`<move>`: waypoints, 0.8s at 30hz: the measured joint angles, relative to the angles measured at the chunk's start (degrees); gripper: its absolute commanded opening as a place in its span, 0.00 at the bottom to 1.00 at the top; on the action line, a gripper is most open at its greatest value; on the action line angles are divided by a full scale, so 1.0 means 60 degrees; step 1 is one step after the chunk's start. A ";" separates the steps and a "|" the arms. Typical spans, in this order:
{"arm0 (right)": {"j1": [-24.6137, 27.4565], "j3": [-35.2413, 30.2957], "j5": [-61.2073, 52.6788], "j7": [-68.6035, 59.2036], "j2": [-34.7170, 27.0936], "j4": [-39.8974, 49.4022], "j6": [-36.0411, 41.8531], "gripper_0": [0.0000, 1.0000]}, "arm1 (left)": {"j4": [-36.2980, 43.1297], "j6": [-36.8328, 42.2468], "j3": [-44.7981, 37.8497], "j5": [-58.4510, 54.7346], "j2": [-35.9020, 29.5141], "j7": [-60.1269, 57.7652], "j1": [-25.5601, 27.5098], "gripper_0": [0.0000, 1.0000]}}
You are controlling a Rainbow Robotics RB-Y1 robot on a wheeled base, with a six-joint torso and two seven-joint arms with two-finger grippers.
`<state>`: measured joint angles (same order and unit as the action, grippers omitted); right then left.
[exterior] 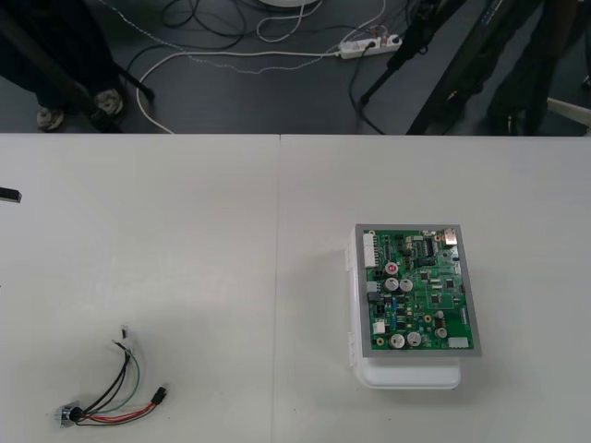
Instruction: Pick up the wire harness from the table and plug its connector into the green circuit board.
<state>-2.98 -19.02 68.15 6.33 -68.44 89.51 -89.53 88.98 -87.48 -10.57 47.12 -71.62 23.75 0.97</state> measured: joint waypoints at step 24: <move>0.0000 0.0000 0.0000 0.0000 0.0000 0.0000 0.0000 1.00 | 0.0000 0.0000 0.0000 0.0000 0.0000 -0.0002 0.0000 1.00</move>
<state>-2.98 -19.02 68.15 6.33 -68.44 89.51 -89.53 88.98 -87.48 -10.57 47.12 -71.62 23.74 0.97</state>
